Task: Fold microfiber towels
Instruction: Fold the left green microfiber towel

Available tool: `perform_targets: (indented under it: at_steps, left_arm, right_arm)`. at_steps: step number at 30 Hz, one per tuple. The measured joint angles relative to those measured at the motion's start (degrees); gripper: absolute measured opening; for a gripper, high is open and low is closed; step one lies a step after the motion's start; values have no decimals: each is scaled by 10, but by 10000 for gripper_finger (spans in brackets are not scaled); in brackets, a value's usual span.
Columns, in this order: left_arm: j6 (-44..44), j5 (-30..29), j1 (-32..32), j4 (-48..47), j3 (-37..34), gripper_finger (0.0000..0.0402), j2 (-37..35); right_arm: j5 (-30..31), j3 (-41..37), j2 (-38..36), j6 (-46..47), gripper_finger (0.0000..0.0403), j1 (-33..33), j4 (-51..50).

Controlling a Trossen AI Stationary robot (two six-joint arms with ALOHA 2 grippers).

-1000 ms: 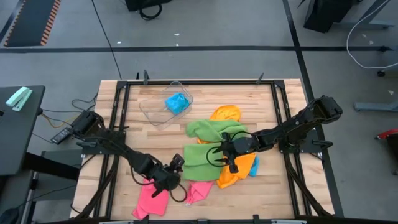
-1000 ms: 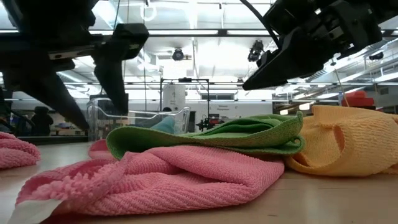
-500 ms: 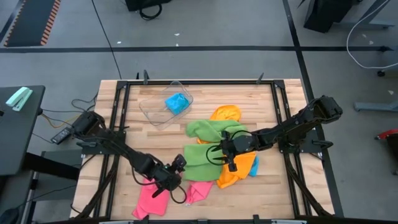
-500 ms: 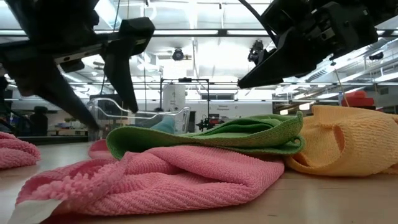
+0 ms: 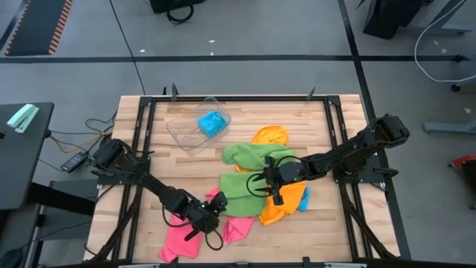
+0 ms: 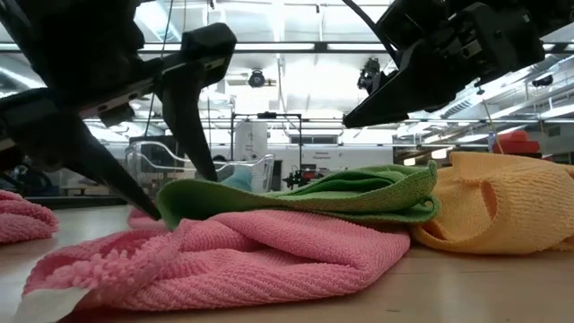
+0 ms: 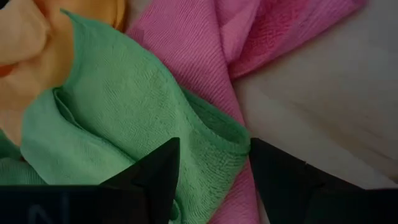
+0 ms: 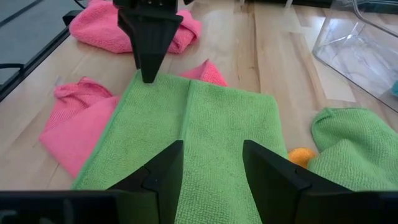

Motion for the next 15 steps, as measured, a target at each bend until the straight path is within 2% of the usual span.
perform_targets:
  at_steps: [10, 15]
  left_arm:
    - [-32, 13, 0, 14, 0, 156, 22]
    - [-67, 15, 4, 21, 0, 126, 26]
  right_arm:
    - [0, 0, 2, 29, 174, 7, 17]
    - [0, 0, 49, 24, 174, 33, 76]
